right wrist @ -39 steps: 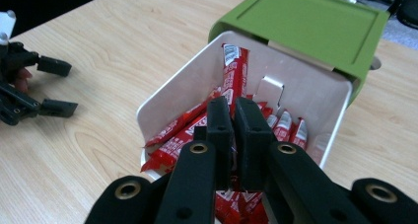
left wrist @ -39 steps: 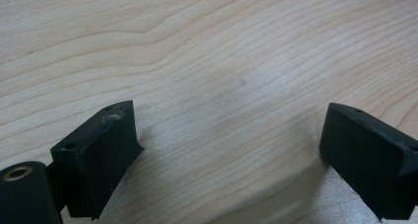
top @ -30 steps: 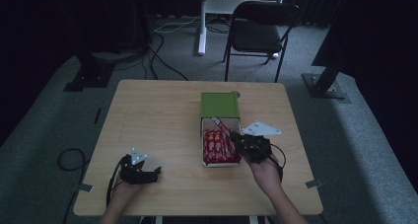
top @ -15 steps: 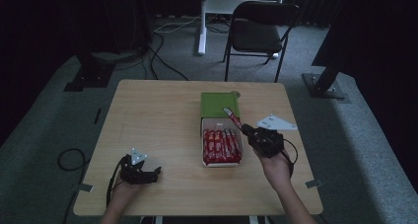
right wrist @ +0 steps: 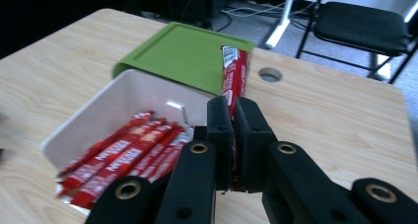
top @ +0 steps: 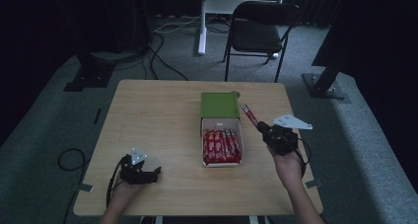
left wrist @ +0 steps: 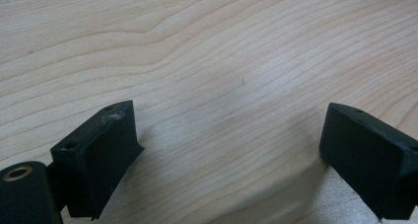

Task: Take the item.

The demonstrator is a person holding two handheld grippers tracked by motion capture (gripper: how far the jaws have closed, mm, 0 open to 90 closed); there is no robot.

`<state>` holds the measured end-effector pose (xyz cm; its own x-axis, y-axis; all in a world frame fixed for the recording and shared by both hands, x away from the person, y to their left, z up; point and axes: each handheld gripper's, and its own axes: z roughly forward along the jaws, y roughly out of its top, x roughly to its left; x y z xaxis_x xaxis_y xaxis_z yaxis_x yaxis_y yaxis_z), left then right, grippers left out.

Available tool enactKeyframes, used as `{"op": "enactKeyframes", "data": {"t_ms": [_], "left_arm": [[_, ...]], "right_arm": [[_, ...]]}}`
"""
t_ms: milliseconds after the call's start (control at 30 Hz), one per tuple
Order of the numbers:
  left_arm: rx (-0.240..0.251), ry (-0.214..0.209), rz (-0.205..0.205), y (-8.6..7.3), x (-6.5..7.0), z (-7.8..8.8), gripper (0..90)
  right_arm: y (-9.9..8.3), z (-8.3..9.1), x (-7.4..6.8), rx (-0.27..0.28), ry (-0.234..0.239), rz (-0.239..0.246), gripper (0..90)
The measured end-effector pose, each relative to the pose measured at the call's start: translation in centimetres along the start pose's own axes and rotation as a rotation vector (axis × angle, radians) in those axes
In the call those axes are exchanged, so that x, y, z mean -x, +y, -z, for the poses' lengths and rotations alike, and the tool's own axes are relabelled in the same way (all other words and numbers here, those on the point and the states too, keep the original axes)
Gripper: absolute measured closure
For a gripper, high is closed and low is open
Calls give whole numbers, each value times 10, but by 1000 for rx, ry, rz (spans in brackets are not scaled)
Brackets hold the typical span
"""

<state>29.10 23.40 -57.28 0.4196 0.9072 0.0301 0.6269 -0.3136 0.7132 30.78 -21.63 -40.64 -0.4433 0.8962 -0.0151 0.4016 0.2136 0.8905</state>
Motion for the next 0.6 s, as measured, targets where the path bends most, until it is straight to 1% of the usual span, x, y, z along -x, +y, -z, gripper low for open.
{"op": "enactKeyframes", "data": {"t_ms": [167,200,267,367,400,433,467,600], "left_arm": [[0,0,0,0,0,0,86],[1,0,1,0,0,0,86],[1,0,1,0,0,0,86],[1,0,1,0,0,0,86],[1,0,1,0,0,0,86],[1,0,1,0,0,0,86],[2,1,1,0,0,0,86],[2,1,2,0,0,0,86]], "right_arm": [[-7,1,15,-13,-44,-19,858],[-10,2,21,-16,-61,-25,858],[-14,2,27,-20,-82,-32,858],[-20,2,36,-28,-115,-41,858],[-20,2,36,-28,-115,-41,858],[-22,2,39,-32,-126,-46,858],[-27,2,45,-39,-145,-56,858],[-37,1,56,-54,-184,-72,858]]}}
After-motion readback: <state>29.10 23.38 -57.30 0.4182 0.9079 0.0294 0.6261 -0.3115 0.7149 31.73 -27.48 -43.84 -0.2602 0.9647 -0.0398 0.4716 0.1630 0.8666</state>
